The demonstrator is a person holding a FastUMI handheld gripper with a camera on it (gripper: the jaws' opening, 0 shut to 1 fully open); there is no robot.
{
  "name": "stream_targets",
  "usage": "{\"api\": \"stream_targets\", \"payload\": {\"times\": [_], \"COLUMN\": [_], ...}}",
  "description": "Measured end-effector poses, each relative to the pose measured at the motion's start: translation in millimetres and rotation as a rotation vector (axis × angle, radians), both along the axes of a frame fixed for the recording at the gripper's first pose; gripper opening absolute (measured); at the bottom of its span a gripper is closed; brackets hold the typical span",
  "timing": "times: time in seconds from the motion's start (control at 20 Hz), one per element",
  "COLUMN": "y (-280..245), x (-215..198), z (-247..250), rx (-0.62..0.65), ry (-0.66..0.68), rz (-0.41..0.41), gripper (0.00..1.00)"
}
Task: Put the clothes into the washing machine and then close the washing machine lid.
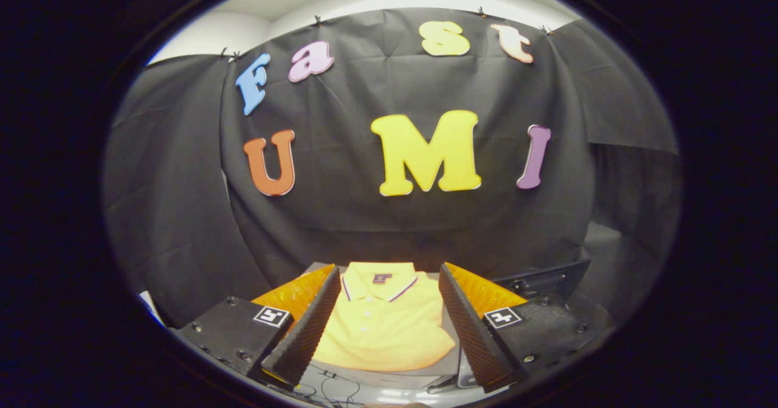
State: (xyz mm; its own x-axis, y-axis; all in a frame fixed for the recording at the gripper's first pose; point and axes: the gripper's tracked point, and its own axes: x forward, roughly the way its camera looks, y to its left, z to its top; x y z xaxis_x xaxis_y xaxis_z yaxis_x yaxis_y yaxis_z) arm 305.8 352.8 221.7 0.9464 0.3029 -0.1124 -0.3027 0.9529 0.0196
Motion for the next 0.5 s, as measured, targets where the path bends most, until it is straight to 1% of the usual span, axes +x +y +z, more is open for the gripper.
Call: {"api": "stream_targets", "payload": {"times": [0.15, 0.3, 0.5], "y": [29, 50, 63], "x": [31, 62, 95], "z": [-28, -55, -95], "rx": [-0.033, -0.048, -0.09], "ry": [0.076, 0.142, 0.228], "rz": [0.013, 0.009, -0.018], "gripper": [1.0, 1.0, 1.0]}}
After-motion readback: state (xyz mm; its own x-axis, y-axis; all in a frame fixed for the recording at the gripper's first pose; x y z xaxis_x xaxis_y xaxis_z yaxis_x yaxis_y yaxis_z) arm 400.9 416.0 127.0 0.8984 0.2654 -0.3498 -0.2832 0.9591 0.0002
